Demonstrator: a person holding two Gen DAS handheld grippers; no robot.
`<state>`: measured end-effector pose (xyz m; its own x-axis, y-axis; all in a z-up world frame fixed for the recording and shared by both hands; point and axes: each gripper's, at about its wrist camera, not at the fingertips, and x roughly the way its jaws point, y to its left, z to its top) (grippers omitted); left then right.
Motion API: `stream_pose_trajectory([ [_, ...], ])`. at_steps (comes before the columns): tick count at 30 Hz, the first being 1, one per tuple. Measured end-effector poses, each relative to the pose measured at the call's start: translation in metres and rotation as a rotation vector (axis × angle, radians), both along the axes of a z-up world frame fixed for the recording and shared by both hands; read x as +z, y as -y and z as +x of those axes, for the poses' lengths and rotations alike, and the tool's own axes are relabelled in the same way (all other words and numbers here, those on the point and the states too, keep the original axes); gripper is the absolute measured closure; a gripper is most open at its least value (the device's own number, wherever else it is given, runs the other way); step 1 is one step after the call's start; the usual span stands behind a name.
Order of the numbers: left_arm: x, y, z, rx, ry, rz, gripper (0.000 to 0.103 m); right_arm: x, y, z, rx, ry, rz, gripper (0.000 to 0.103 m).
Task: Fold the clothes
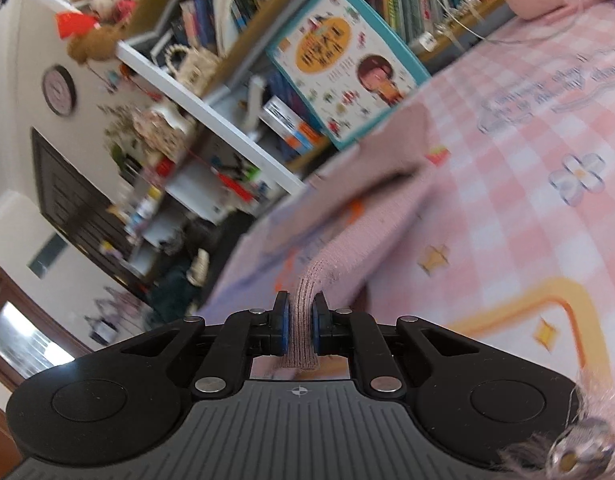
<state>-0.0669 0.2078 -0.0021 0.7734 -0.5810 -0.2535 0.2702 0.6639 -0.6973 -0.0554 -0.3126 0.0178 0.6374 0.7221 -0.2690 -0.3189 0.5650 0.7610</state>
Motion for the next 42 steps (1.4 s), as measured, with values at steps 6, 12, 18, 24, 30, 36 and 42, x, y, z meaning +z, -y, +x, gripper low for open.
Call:
stream_pose_trajectory([
  [6,0.03,-0.001,0.026,0.04,0.053,-0.074,0.098,0.026,-0.003,0.032,-0.023,0.05,0.095,0.093],
  [12,0.043,-0.004,0.067,0.086,0.06,-0.12,0.098,0.045,0.001,0.072,-0.076,0.061,0.152,0.093],
  [18,0.045,-0.004,0.103,0.117,0.03,-0.116,0.098,0.05,0.004,0.113,-0.096,0.036,0.151,0.093],
  [24,0.042,-0.003,0.14,0.146,-0.029,-0.081,0.097,0.043,0.001,0.156,-0.119,-0.007,0.156,0.093],
  [30,0.029,-0.003,0.174,0.174,-0.094,-0.038,0.097,0.027,-0.002,0.196,-0.136,-0.066,0.144,0.093],
  [36,0.011,-0.004,0.194,0.185,-0.147,-0.016,0.097,0.01,-0.006,0.224,-0.135,-0.118,0.118,0.092],
  [42,-0.001,-0.006,0.204,0.19,-0.184,-0.002,0.092,-0.009,-0.006,0.243,-0.141,-0.169,0.107,0.089],
])
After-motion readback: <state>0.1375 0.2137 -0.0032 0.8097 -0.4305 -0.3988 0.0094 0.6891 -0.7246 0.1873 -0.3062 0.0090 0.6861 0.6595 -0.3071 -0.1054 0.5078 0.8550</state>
